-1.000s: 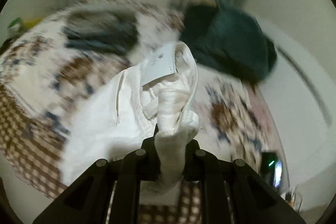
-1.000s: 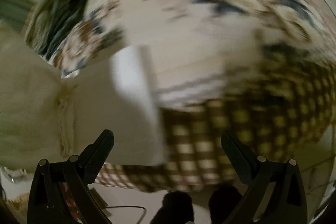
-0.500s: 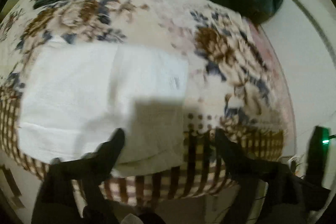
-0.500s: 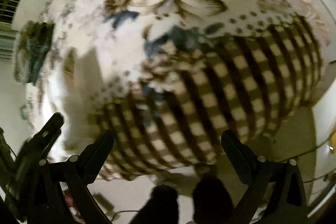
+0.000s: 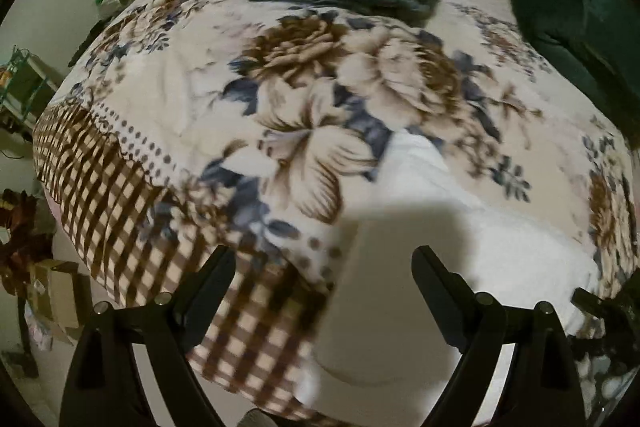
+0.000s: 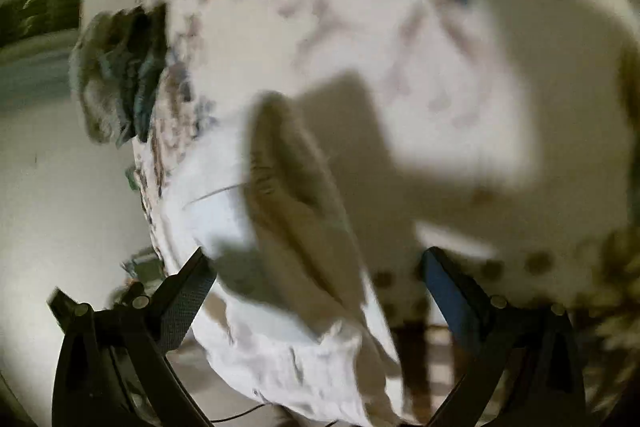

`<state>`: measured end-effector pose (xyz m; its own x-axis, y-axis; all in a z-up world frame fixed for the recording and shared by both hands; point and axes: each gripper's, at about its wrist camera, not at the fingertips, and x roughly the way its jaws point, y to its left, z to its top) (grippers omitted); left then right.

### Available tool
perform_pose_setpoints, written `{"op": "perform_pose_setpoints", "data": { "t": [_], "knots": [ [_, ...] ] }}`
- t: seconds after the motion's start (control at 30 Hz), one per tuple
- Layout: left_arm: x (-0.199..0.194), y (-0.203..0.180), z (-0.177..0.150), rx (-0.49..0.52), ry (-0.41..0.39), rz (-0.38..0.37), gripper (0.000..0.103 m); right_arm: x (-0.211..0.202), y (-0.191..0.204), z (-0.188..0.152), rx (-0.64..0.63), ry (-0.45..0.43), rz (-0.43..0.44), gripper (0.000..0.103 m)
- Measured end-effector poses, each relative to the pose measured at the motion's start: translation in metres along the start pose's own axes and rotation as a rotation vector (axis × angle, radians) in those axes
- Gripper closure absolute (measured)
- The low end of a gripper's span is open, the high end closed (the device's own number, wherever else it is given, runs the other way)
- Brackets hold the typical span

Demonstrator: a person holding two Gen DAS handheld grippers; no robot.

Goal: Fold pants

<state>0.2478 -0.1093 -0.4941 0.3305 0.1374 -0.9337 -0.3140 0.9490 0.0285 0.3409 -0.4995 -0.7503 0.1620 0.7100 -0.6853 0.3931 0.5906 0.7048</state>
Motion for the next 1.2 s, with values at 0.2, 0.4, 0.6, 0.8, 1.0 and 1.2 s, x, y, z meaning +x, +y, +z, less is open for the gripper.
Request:
{"op": "perform_pose_setpoints", "data": {
  "t": [0.2,0.4,0.6,0.8,1.0,1.2],
  "knots": [
    [0.027,-0.006,0.028,0.003,0.037,-0.052,0.013,-0.034,0.031,-0.033,-0.084,-0.100,0.023,0.090],
    [0.090,-0.049,0.054,0.109,0.120,-0.062,0.013,-0.047,0.004,-0.038,-0.007,-0.121,-0.097,0.090],
    [0.113,-0.037,0.056,0.080,0.166,-0.143,0.000,-0.033,-0.019,-0.018,0.016,-0.104,-0.158,0.086],
    [0.046,-0.018,0.024,0.118,0.075,-0.129,0.000,-0.058,-0.011,-0.038,0.027,-0.086,-0.156,0.042],
    [0.018,-0.029,-0.051,0.168,0.080,-0.069,0.000,-0.056,-0.028,-0.082,0.099,0.005,-0.243,0.076],
    [0.035,-0.027,-0.085,0.142,0.132,-0.054,0.000,-0.080,-0.008,-0.114,0.064,-0.146,-0.223,0.091]
  ]
}}
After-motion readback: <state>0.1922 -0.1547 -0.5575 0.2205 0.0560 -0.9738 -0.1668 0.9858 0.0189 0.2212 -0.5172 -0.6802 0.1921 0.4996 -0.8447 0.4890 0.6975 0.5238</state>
